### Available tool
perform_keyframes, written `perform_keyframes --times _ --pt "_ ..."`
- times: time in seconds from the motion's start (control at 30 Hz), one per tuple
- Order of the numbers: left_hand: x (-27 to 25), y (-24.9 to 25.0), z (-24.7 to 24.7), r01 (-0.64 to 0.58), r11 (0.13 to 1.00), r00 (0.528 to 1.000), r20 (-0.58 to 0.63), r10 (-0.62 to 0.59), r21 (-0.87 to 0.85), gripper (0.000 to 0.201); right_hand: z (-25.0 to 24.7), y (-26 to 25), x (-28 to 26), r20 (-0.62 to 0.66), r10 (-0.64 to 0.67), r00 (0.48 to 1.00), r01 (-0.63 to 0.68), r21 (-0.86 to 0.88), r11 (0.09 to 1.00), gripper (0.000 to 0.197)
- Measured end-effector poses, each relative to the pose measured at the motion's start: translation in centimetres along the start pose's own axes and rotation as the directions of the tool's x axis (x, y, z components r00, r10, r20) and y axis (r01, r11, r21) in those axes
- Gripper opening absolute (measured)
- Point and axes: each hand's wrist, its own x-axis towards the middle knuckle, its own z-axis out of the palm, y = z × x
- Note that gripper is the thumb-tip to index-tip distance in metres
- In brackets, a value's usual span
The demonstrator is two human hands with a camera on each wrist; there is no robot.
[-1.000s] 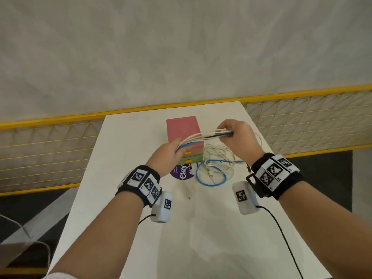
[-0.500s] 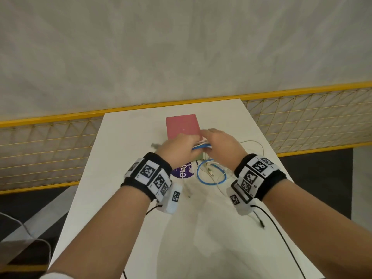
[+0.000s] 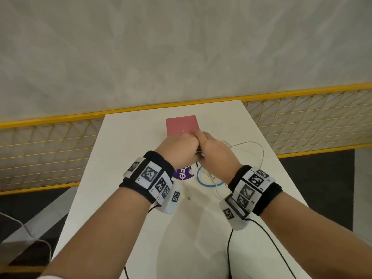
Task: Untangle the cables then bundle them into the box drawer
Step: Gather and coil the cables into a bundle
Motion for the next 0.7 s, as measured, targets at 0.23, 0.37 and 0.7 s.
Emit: perform_keyframes --times 0.23,0.37,0.7 --pt "-2.8 -1.8 -2.4 -0.112 0.78 0.988 -0.153 0.021 -0.616 0.042 -1.0 0.7 -0.7 0.04 0.269 0.962 -0.268 0.318 0.91 0.017" --pt "-2.6 0.2 -1.1 -0.293 0.817 0.865 -0.502 0.004 -0.498 0.035 -1.3 -1.2 -0.6 0.073 0.345 0.936 -0.323 0.566 0.759 0.014" --pt "-2.7 1.5 -0.4 -0.338 0.724 0.9 -0.432 0.061 -0.602 0.05 -1.6 -2.1 -1.5 0.15 0.276 0.949 -0.291 0.752 0.592 0.033"
